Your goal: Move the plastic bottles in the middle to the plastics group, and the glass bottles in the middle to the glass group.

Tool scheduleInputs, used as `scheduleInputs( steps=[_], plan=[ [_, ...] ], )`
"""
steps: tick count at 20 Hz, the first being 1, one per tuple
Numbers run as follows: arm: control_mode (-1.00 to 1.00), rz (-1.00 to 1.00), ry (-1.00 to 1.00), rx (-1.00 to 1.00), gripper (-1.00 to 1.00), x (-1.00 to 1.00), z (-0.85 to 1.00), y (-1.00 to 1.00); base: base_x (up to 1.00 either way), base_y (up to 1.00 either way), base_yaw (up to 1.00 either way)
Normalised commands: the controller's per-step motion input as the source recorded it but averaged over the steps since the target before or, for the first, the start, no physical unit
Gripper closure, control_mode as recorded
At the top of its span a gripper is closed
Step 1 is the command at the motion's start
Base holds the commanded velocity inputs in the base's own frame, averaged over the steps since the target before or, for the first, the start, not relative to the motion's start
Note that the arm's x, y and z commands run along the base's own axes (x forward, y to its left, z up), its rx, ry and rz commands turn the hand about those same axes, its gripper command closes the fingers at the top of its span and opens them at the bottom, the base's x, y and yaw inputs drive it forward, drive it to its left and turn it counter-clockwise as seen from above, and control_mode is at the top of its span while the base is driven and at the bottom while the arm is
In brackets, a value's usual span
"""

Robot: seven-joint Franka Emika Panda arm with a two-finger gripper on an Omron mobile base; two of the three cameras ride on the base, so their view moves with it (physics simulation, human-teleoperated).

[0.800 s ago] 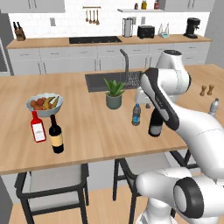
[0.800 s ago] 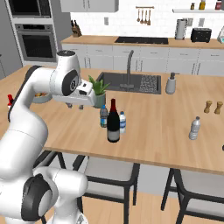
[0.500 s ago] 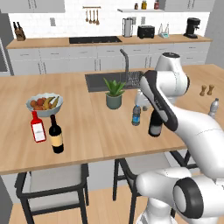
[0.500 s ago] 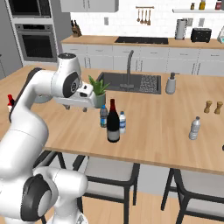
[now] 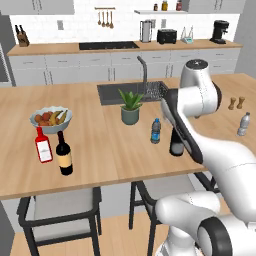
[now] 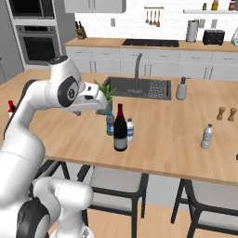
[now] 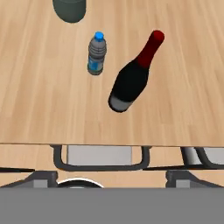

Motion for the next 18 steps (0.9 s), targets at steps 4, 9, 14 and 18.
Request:
scheduleInputs(
  steps=[4,9,14,18],
  plan=[
    [-1.00,0.00,-0.13,-0.04,-1.00,-0.02,0.44,-0.43,0.00,0.00,0.00],
    [-1.00,-0.02,-0.06,0.08,-1.00,0.05,0.02,-0.72,0.00,0.00,0.00],
    [-1.00,-0.07,0.00,0.17,-1.00,0.17,-0.09,-0.42,0.00,0.00,0.00],
    [-1.00,-0.06,0.00,0.05,-1.00,0.02,-0.01,0.18,0.00,0.00,0.00]
  ],
)
